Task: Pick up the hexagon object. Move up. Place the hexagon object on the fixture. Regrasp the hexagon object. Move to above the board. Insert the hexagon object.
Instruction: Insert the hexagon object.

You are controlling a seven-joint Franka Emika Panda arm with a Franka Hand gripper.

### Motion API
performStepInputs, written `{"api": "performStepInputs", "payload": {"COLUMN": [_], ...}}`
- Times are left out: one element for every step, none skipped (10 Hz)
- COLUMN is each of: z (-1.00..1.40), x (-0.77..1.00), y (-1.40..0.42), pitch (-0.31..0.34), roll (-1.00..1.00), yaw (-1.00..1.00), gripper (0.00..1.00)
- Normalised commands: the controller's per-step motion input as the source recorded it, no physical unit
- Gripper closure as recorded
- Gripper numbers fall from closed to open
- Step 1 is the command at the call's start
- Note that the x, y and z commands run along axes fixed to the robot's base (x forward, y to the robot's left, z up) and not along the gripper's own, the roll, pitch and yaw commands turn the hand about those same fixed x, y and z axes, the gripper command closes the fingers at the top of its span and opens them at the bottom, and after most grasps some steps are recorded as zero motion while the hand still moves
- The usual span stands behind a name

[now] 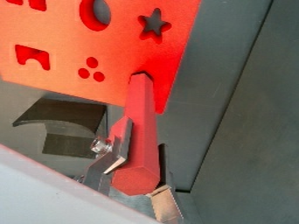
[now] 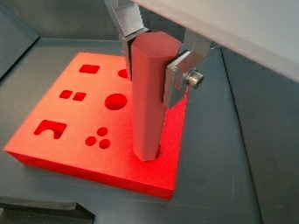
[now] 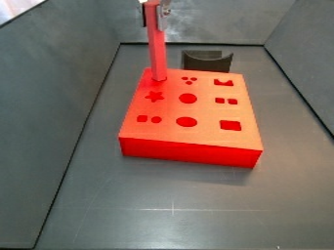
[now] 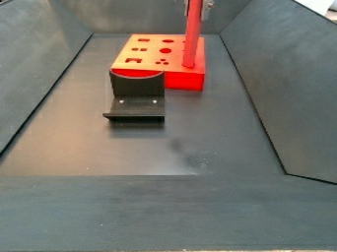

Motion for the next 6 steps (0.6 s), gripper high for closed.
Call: {"api": "performStepInputs", "payload": {"z": [-0.05,-0.07,-0.07,-0.05,0.0,0.0], "x": [0.11,0.06,0.03,0.0,-0.14,-0.19], "y": [-0.03,0.0,0.0,0.0,-0.01,-0.03], "pitch": [-0.051,-0.043,-0.034,-0.013,-0.019,-0.044], "roll": [-0.08,-0.07,-0.06,-0.01,0.0,0.0], "yaw": [0.06,0.05,0.06,0.02,0.01,0.03], "gripper": [1.0,1.0,1.0,1.0,1.0,1.0]}}
